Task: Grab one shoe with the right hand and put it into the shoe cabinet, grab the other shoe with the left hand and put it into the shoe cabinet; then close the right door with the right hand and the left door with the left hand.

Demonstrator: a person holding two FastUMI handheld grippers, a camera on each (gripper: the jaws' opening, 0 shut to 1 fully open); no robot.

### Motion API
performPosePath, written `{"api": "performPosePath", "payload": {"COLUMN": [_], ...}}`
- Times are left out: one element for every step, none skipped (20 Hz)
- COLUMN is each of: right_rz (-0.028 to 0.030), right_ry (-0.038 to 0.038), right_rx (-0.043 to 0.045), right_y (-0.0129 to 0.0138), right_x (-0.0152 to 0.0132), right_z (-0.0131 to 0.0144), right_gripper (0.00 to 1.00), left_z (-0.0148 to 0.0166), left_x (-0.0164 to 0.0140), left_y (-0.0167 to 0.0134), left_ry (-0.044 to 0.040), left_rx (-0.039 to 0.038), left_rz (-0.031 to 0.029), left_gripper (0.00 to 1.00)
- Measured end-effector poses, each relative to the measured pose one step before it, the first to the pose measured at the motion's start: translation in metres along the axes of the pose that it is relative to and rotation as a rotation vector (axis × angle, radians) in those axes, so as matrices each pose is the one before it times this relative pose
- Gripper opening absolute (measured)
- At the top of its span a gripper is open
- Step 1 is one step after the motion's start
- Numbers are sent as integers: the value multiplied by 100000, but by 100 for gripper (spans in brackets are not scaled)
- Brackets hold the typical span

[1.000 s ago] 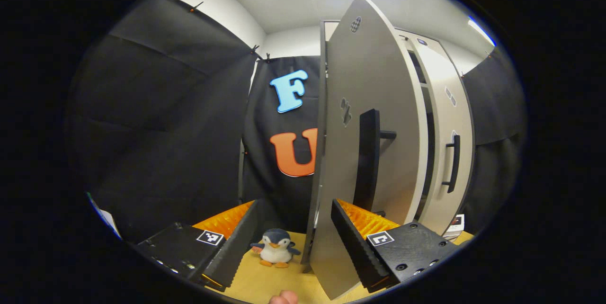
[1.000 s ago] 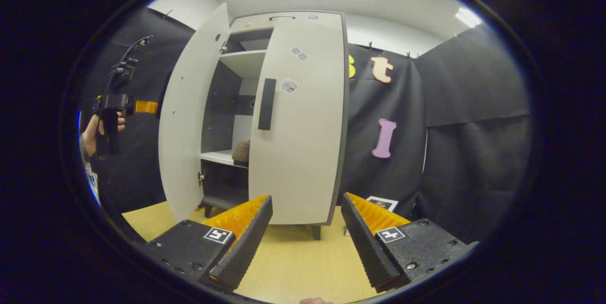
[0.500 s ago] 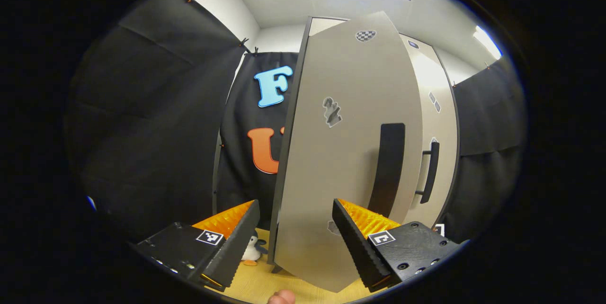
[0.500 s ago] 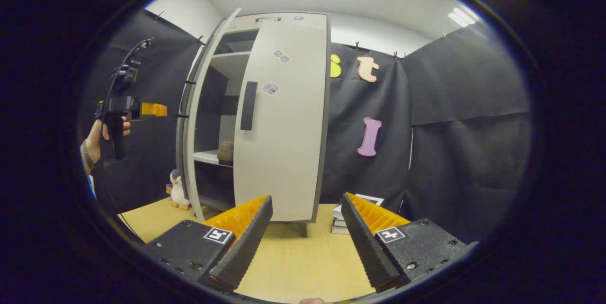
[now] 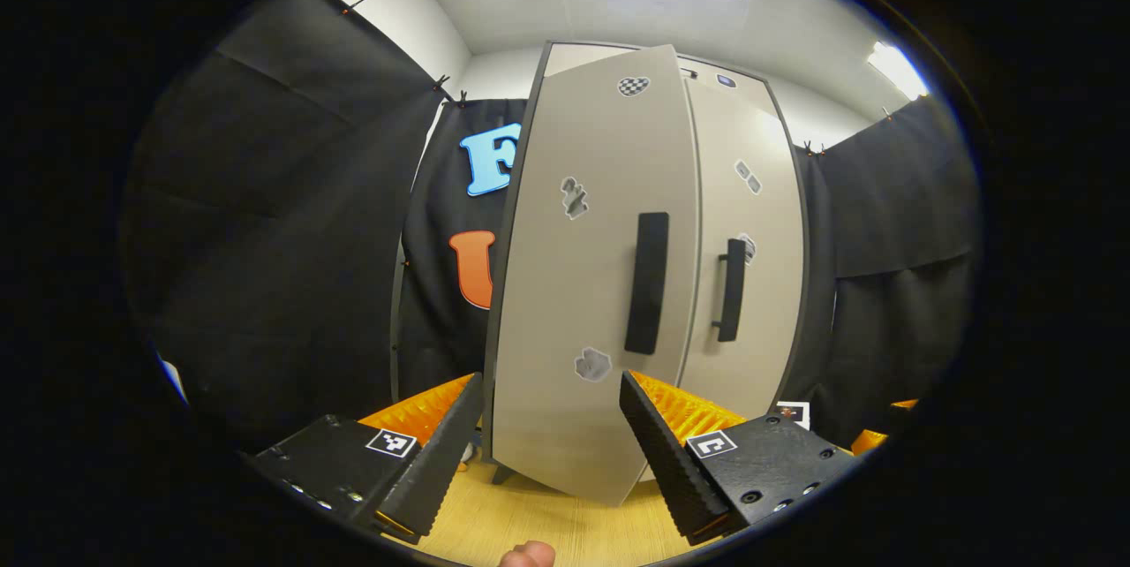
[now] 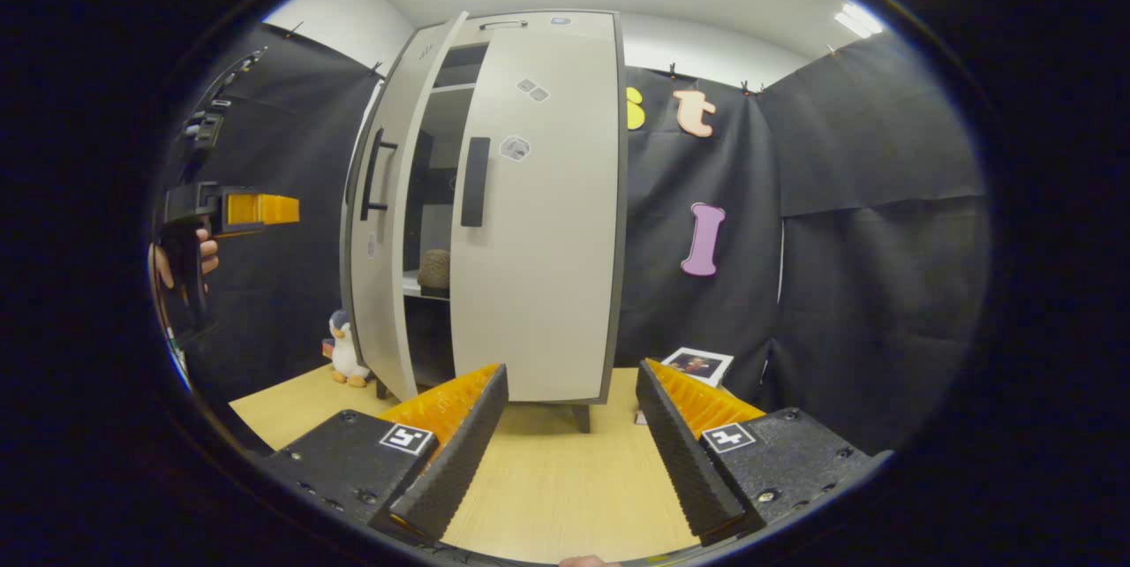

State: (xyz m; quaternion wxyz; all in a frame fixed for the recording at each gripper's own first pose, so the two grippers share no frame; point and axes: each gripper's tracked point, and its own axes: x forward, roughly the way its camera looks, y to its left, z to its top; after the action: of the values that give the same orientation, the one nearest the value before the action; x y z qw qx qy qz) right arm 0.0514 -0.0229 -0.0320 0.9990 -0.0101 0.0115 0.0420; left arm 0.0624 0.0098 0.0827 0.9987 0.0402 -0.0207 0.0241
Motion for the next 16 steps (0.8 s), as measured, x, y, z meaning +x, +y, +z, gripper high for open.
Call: {"api": "performPosePath", "payload": {"right_rz": [706, 173, -125, -205, -3, 222, 480, 305, -133, -381, -788, -750, -261, 53, 68, 92], "right_ry": [-120, -123, -252, -158, 115, -43, -345, -33, 181, -53, -373, -61, 131, -11, -332, -279], "right_rx": [-445, -711, -503, 24, 613, 1140, 1418, 1097, 557, 72, -128, 23, 335, 563, 699, 597], "right_y": [155, 45, -118, -66, -5, 68, 92, 2, -139, -159, -249, -254, -107, -33, 3, -33], "right_x": [57, 27, 68, 13, -13, -95, -131, -62, -72, -135, -91, -30, 25, -54, 69, 29], "right_z": [65, 93, -21, -118, -158, -140, -73, -129, -191, -81, 60, -46, -45, 30, 90, -6], "right_gripper": [95, 96, 96, 95, 96, 96, 96, 96, 96, 95, 95, 96, 94, 94, 95, 96], "left_z": [-735, -888, -773, -772, -720, -681, -627, -520, -204, -171, -211, -168, -270, -167, -201, -1], "left_x": [-858, -801, -846, -794, -600, -545, -548, -354, -449, -360, -279, -164, -142, -66, -88, -10], "left_y": [-266, -535, -648, -647, -666, -797, -725, -381, -151, -181, -386, -163, -261, -217, -173, -93], "left_ry": [-167, 354, 545, 452, 867, 1074, 1561, 1035, 261, 59, 146, 224, 124, 303, 671, 328], "left_rx": [1996, 2020, 1519, 1133, 838, 308, 152, 380, 435, 63, -123, -499, -878, -1186, -1286, -1329], "left_rz": [448, -49, -515, -707, -1341, -1993, -1380, -543, -117, -61, -306, -3, -106, -330, -216, 68], "left_gripper": [95, 95, 95, 95, 95, 95, 95, 95, 95, 95, 95, 95, 95, 95, 95, 95]}}
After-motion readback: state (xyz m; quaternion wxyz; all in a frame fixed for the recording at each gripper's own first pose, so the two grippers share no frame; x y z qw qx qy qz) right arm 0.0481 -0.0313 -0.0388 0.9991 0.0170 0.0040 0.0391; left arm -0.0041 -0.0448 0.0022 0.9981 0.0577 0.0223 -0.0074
